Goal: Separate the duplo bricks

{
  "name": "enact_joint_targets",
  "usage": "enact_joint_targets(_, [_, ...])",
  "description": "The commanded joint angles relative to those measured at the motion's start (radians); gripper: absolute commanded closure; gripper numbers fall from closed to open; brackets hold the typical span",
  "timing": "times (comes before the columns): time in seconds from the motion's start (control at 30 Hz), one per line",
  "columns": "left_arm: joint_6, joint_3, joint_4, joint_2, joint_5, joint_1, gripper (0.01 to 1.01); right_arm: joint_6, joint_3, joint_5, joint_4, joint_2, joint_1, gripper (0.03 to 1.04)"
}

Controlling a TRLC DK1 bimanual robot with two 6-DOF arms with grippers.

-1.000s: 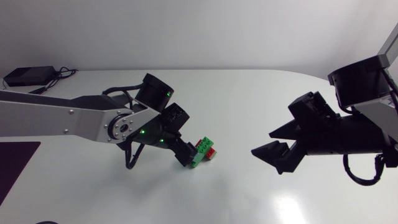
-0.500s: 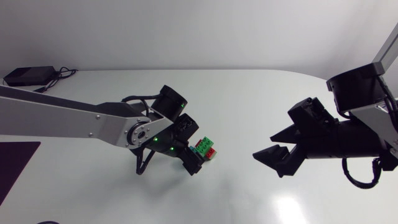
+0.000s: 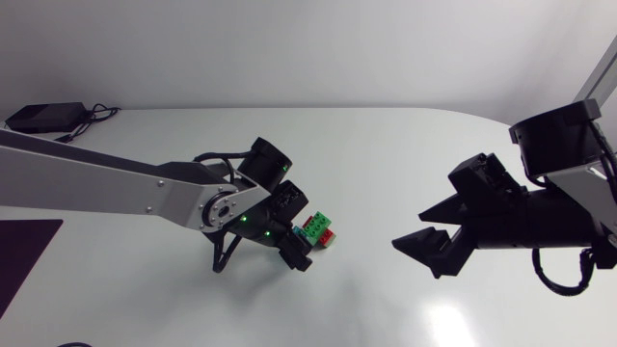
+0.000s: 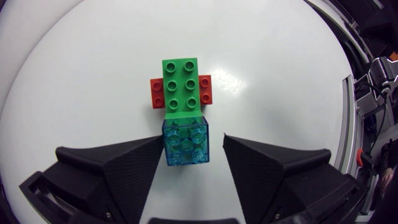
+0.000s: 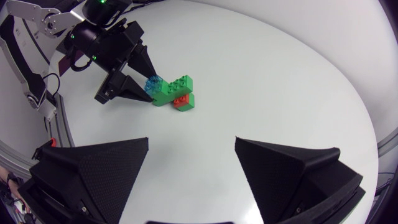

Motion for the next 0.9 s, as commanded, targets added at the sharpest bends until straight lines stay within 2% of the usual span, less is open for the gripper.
enact_joint_targets(0.0, [-0.022,0.018,-0.009,0.036,0.009,0.004,0.530,-0.014,-0.034,-0.006,0.004,-0.015,-0.009,0.06])
enact_joint_targets(0.47, [-0.013,-0.013,0.007,0.008,0.007,0.001,0.700,-0.013,-0.055,-0.006,-0.010,-0.069,-0.009,0.06])
enact_joint_targets(0.67, [0.001,-0.031,0.025,-0.020,0.007,-0.002,0.721,-0.010,-0.058,-0.006,-0.014,-0.075,-0.007,0.06])
enact_joint_targets(0.87, [0.081,-0.066,0.028,-0.130,0.009,0.004,0.739,-0.013,-0.050,-0.016,-0.014,-0.076,0.002,0.06])
